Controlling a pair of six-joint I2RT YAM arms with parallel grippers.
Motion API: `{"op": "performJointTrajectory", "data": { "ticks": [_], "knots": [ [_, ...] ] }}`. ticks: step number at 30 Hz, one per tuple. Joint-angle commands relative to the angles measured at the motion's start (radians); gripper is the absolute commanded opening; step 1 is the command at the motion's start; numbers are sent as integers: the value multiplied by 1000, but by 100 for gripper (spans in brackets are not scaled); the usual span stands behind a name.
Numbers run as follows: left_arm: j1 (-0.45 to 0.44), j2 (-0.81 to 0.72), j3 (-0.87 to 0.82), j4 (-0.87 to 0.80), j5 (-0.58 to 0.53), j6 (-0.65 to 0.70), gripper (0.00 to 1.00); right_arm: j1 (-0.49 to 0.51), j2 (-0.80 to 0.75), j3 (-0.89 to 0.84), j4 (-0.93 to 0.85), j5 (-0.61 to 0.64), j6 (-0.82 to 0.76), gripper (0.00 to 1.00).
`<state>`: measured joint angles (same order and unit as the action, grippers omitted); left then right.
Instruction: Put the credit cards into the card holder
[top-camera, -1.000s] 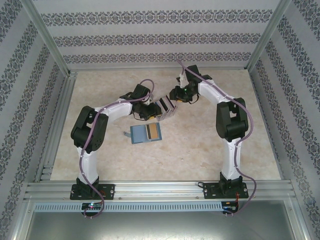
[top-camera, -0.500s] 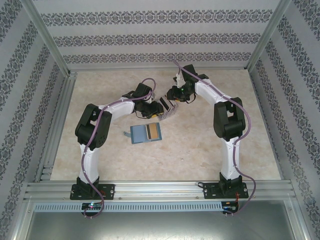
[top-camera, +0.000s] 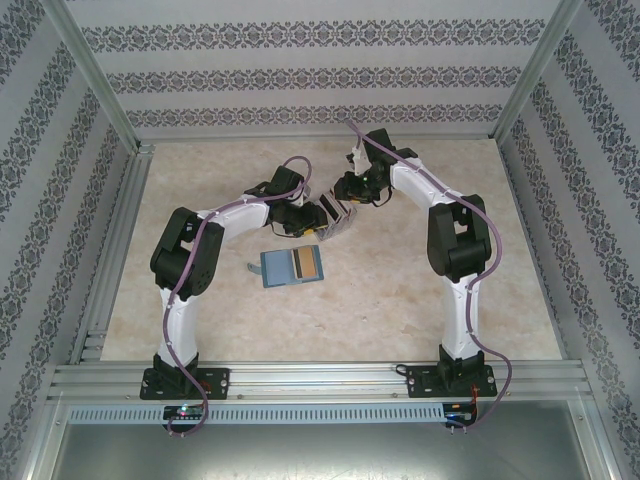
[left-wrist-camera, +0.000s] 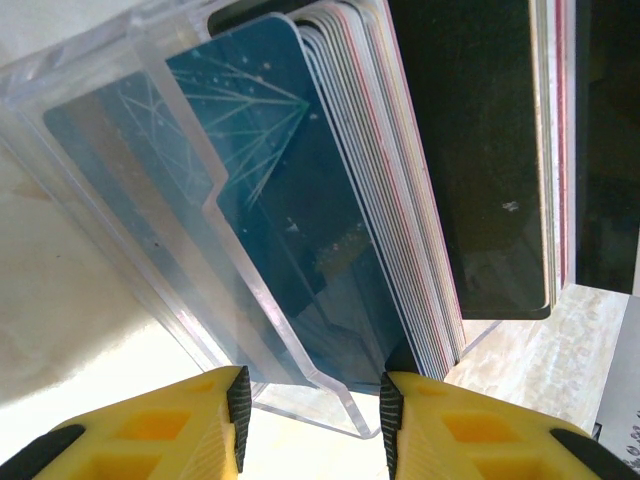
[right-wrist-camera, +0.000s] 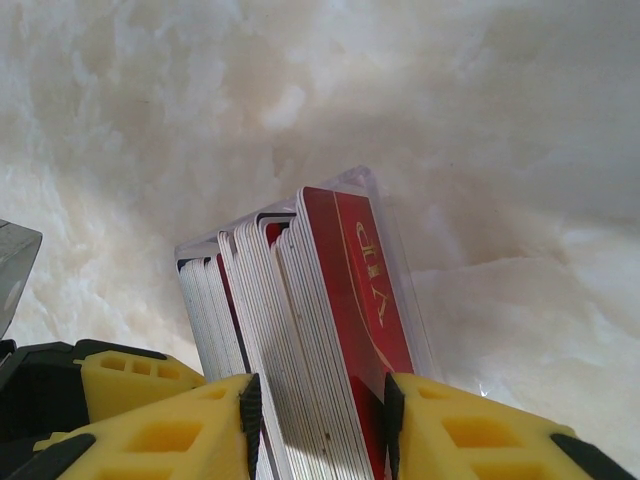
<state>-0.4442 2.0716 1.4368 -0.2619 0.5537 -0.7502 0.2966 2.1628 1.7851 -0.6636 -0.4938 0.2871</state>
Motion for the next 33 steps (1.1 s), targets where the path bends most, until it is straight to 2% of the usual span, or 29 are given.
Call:
{"op": "performJointTrajectory", "data": {
  "ticks": [1, 18, 30, 33],
  "knots": [
    [-6, 30, 7, 47, 0, -18, 42, 1, -54, 17, -34, -32, -15, 40],
    [-7, 30, 6, 50, 4, -24, 42, -7, -67, 24, -38, -42, -12, 39],
    [-8, 31, 8, 53, 5, -26, 42, -30, -68, 17, -48, -34, -23, 17],
    [-8, 31, 6, 55, 5, -27, 42, -34, -69, 17, -46, -38, -23, 9]
  ]
}}
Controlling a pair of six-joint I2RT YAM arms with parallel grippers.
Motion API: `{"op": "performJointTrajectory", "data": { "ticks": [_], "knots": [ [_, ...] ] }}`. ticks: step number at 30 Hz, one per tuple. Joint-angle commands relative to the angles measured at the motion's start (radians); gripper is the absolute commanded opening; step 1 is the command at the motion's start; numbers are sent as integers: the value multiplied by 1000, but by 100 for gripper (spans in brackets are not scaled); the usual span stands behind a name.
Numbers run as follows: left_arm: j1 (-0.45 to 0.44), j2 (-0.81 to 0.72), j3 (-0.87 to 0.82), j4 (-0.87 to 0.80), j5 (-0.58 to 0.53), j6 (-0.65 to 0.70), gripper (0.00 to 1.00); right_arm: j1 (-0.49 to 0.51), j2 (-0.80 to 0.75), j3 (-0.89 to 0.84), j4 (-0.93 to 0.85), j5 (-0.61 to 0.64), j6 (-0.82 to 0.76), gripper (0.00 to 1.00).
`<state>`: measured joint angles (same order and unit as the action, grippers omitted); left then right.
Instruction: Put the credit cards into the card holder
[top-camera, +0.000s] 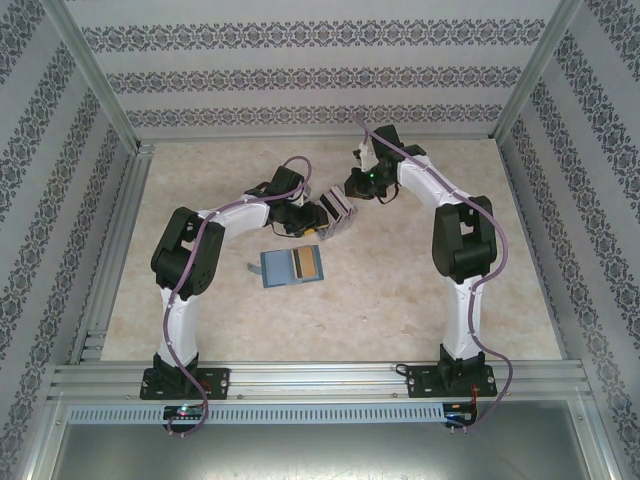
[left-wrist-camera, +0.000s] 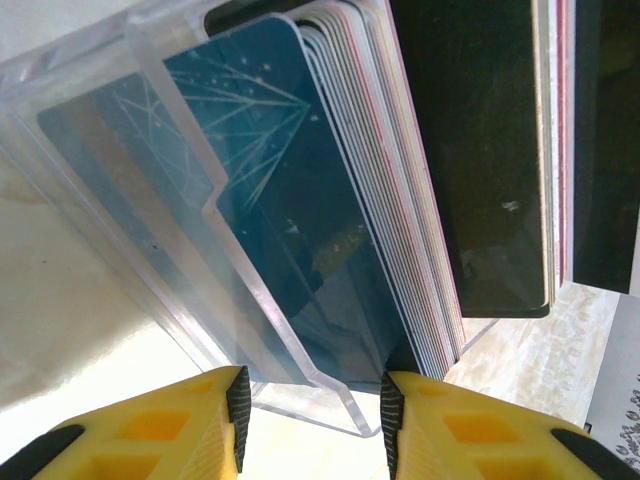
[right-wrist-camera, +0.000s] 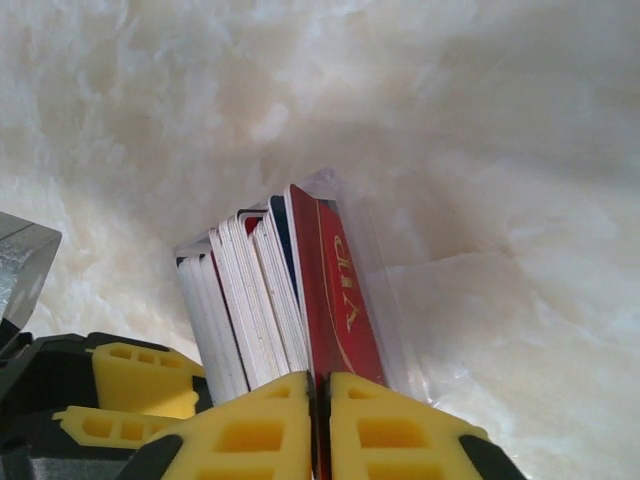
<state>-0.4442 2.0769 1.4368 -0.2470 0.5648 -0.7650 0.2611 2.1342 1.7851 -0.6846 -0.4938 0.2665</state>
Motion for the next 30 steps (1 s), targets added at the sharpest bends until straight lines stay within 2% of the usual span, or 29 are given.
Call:
{"op": "performJointTrajectory", "data": {
  "ticks": [1, 3, 5, 12, 22, 30],
  "knots": [
    [-9, 25, 7, 41, -6, -12, 42, 1, -39, 19, -26, -40, -4, 6],
    [-9, 25, 4, 43, -6, -14, 42, 0, -37, 20, -27, -42, -4, 6],
    [-8, 24, 4, 43, -6, -14, 42, -1, -37, 19, -29, -39, -4, 12],
    [-8, 22, 2, 45, -8, -14, 42, -6, -48, 8, -13, -59, 6, 20],
    [-9, 22, 7, 37, -8, -13, 42, -12, -54, 6, -4, -83, 17, 21],
    [-10, 22, 10, 35, -11, -13, 42, -19, -53, 2, -2, -89, 18, 26]
  ]
}}
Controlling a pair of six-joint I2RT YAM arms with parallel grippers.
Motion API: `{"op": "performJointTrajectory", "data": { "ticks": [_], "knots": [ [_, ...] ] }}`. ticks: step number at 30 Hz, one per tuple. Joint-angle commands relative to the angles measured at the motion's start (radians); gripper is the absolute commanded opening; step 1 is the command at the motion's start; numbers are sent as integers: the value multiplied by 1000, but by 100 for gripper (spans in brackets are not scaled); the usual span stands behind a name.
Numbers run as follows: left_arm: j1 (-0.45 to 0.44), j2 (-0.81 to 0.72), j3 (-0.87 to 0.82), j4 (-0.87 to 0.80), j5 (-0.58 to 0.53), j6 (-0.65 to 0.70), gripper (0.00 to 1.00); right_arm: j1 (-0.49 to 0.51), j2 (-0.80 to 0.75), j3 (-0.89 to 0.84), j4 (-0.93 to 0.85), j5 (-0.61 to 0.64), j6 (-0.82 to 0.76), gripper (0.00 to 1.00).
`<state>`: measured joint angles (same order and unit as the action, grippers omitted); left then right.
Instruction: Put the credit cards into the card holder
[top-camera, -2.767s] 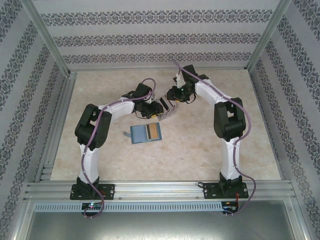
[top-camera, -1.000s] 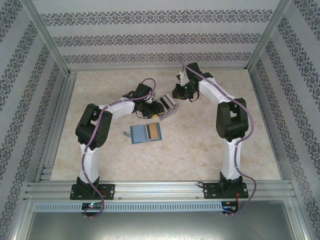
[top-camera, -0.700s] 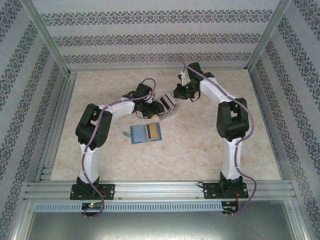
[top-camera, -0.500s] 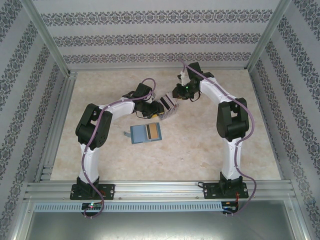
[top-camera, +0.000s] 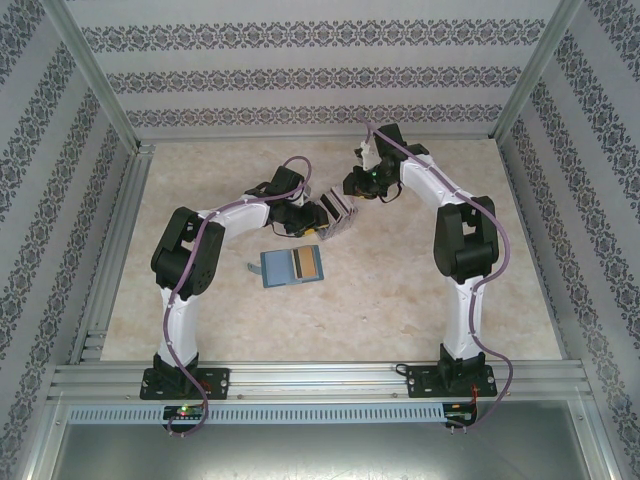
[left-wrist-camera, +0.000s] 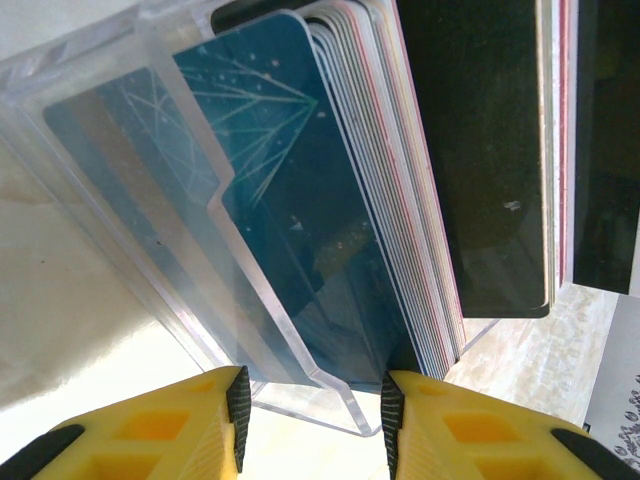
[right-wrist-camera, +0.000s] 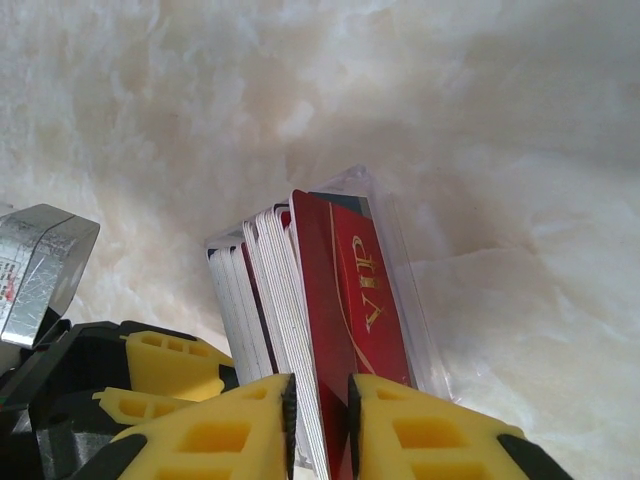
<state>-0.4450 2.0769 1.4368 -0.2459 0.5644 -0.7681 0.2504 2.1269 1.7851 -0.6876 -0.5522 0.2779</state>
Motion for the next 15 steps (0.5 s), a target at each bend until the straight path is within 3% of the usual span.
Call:
{"op": "performJointTrajectory", "data": {
  "ticks": [1, 8, 10, 12, 15],
  "knots": [
    [-9, 21, 11, 36, -11, -11, 42, -11, -47, 2, 3, -33, 6, 26],
    [-11, 24, 8, 36, -12, -9, 42, -15, -40, -14, 11, -49, 11, 4],
    [-11, 26, 7, 36, -12, -11, 42, -16, -42, -16, 10, -49, 11, 8],
    [-11, 25, 6, 37, -11, -11, 42, -18, -45, -20, 10, -44, 12, 24],
    [-12, 23, 4, 39, -12, -11, 42, -21, -48, -24, 13, -46, 13, 27]
  ]
}}
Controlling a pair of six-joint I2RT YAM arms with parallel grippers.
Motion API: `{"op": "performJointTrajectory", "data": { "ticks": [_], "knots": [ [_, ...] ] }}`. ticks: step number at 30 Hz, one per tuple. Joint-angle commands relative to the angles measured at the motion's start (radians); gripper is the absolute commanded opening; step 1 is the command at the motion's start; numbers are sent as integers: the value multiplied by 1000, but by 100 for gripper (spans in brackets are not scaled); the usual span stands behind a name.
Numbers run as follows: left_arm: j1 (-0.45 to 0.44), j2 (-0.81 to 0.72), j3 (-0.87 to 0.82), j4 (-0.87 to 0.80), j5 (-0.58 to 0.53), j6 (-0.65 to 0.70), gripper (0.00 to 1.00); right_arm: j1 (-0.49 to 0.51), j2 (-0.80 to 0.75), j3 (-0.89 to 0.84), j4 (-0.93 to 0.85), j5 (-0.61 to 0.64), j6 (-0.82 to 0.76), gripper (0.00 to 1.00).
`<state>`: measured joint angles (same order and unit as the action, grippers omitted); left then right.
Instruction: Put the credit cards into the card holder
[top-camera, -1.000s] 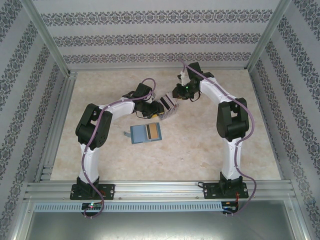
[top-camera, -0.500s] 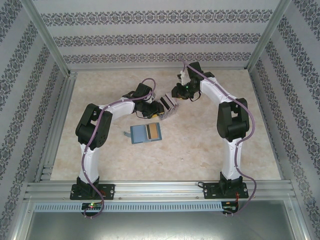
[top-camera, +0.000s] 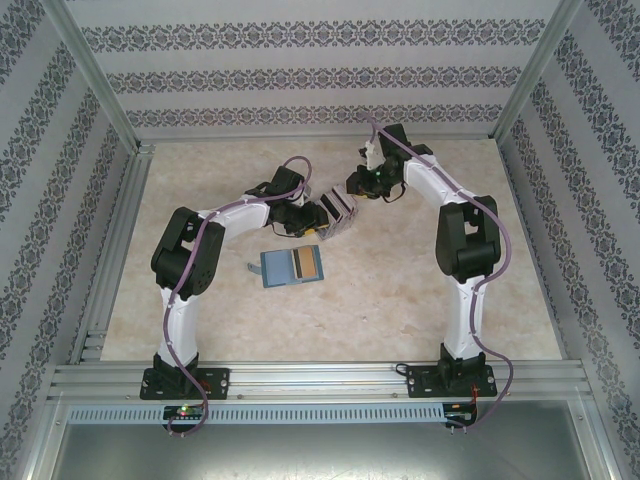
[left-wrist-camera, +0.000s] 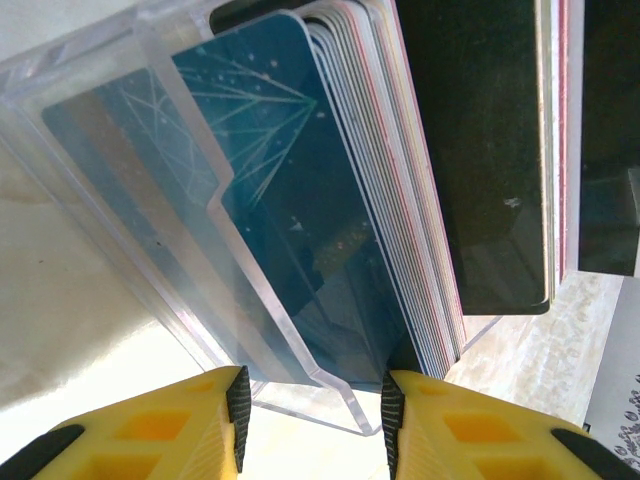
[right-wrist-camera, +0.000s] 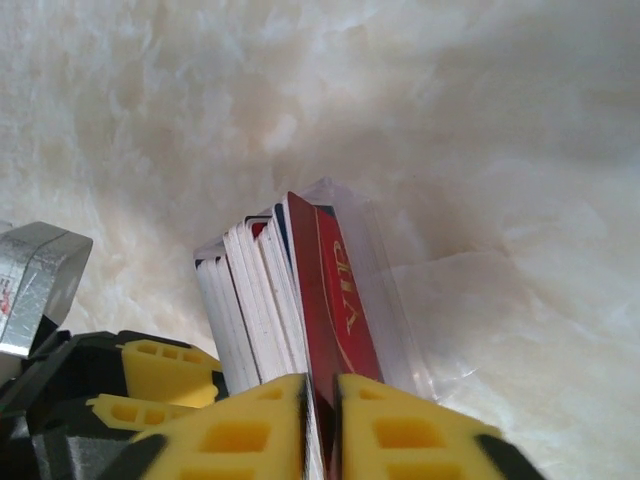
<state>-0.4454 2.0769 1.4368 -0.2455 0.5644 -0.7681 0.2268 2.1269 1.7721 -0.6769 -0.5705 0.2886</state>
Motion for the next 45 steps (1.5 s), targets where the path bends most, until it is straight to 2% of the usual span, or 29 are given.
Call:
{"op": "performJointTrajectory", "data": {
  "ticks": [1, 4, 8, 12, 21, 25, 31, 45],
  "knots": [
    [-13, 25, 4, 38, -12, -11, 42, 2, -48, -12, 4, -31, 3, 27],
    [-12, 25, 3, 38, -12, -13, 42, -1, -50, -19, 16, -45, 13, 26],
    [-12, 23, 5, 38, -13, -12, 42, -5, -44, -23, 25, -60, 19, 15],
    [-13, 23, 7, 35, -14, -11, 42, -8, -41, -28, 29, -62, 18, 10],
    [-13, 21, 4, 35, -15, -8, 42, -35, -51, -39, 26, 27, 3, 27],
    [-13, 20, 3, 35, -15, -9, 42, -35, -30, -30, 11, 34, -7, 27],
    [-14, 20, 3, 34, -17, -9, 42, -35, -20, -39, 10, 14, -8, 22],
    [-17, 25, 7, 35, -17, -9, 42, -36, -17, -63, -13, 11, -33, 22]
  ]
}}
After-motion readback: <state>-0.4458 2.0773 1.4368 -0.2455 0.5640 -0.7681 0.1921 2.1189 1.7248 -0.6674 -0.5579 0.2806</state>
